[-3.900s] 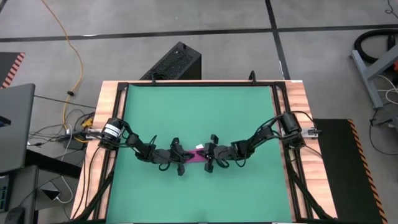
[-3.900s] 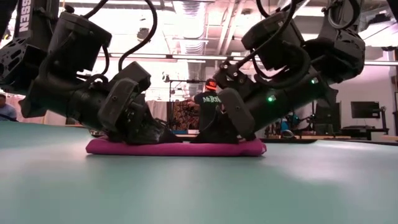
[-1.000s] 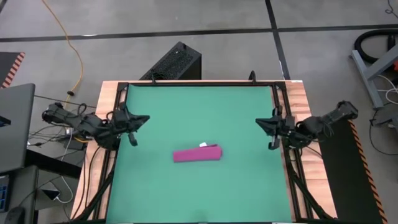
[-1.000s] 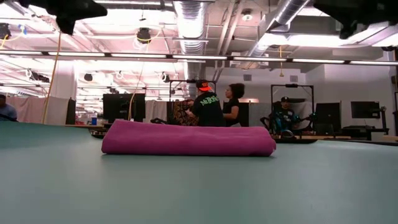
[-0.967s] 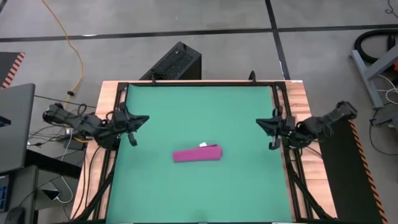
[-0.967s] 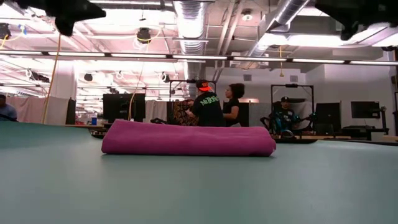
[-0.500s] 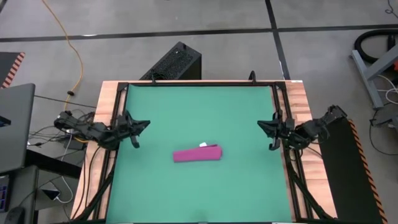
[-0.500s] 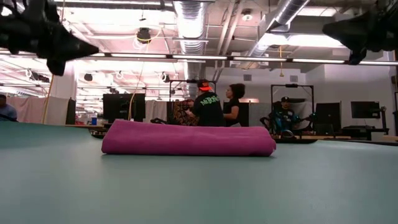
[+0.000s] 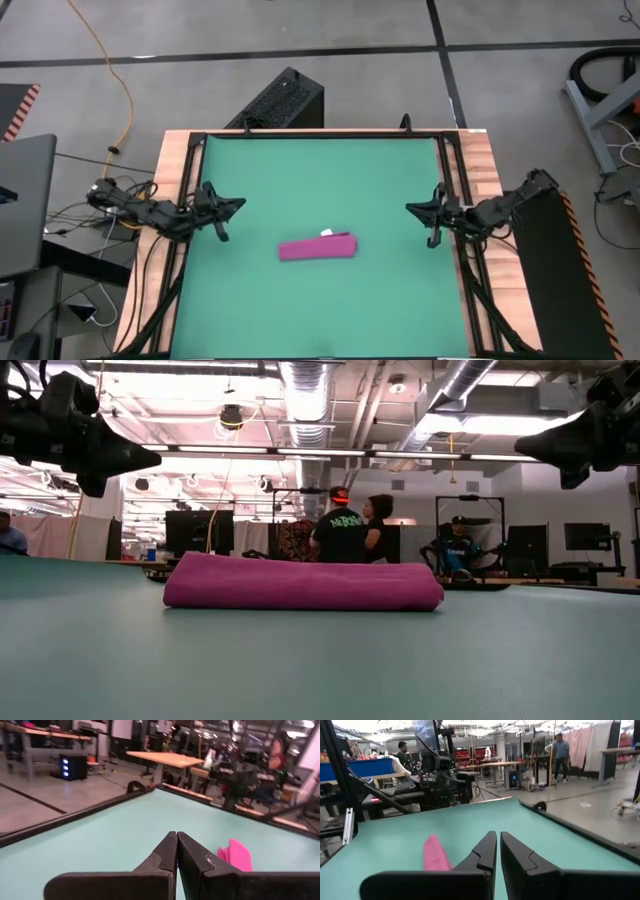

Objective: Roll towel
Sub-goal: Return to Home Position

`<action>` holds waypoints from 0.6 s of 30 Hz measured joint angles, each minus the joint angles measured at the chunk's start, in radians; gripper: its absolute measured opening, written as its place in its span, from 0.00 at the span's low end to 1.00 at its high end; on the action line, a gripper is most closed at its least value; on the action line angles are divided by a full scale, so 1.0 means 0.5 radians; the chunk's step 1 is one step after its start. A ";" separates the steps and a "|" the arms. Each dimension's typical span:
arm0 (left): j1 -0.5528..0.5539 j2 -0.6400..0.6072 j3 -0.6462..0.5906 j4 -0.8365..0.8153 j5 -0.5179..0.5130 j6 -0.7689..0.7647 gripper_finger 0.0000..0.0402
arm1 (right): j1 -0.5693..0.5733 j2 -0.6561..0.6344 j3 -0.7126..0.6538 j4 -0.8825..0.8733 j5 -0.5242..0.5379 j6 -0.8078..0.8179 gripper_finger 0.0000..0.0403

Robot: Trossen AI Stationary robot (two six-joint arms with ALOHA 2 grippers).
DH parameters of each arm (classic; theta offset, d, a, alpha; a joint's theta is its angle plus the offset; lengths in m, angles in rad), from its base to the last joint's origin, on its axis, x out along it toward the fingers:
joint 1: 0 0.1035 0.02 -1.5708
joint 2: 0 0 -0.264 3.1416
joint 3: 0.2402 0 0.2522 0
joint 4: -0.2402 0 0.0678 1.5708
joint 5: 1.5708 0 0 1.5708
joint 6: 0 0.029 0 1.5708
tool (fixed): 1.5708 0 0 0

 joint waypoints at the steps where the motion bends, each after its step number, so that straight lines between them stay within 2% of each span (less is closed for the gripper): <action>1: 0.000 0.007 0.000 -0.002 0.026 0.004 0.00 | 0.000 0.002 0.000 -0.014 0.000 0.017 0.12; 10: 0.000 0.026 -0.002 -0.002 0.001 0.151 0.00 | -0.018 0.162 -0.001 -0.030 0.017 -0.150 0.12; 15: 0.000 0.026 -0.002 -0.006 -0.095 0.176 0.00 | -0.086 0.225 -0.002 -0.052 0.226 -0.124 0.12; 18: 0.000 0.026 -0.003 -0.007 -0.096 0.228 0.00 | -0.129 0.240 -0.002 -0.056 0.257 -0.088 0.12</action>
